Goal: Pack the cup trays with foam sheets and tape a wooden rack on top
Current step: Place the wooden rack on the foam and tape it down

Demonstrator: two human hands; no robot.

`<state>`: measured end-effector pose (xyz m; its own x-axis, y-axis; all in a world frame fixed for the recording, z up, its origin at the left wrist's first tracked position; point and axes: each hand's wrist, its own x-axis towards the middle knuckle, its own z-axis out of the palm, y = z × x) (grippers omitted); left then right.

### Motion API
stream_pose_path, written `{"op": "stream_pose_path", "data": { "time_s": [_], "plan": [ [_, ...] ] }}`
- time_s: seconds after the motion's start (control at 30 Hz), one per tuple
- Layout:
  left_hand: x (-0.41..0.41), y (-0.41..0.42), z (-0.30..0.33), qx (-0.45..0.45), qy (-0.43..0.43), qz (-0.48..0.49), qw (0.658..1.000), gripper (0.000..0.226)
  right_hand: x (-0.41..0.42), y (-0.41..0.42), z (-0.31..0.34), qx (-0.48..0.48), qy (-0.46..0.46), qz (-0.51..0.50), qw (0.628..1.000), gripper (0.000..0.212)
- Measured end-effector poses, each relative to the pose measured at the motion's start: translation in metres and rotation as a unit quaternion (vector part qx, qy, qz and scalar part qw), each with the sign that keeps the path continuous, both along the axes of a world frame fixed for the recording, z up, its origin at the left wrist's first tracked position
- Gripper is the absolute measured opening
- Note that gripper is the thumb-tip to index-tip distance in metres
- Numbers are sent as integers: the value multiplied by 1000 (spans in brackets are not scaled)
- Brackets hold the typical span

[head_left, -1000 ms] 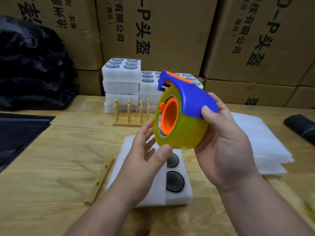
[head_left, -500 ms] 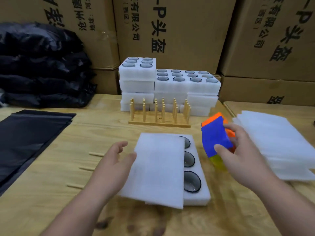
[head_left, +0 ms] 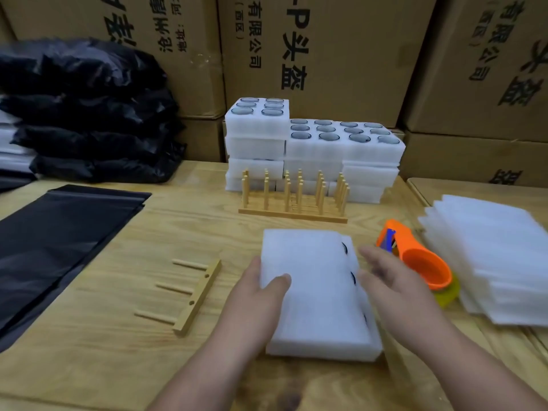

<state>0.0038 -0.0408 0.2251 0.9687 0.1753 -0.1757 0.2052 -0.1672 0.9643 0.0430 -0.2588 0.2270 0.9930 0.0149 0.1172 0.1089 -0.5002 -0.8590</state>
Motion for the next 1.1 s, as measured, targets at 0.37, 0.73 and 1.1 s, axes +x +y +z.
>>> {"op": "stream_pose_path", "data": {
  "time_s": [0.37, 0.73, 1.1],
  "plan": [
    [-1, -16, -1, 29, 22, -6, 999, 43, 2, 6, -24, 218, 147, 67, 963, 67],
    [-14, 65, -15, 228, -42, 188, 955, 55, -4, 2, -18, 237, 99, -78, 963, 42],
    [-37, 144, -40, 446, 227, 243, 831, 59, -5, 8, 9, 217, -38, -69, 973, 28]
  ]
}}
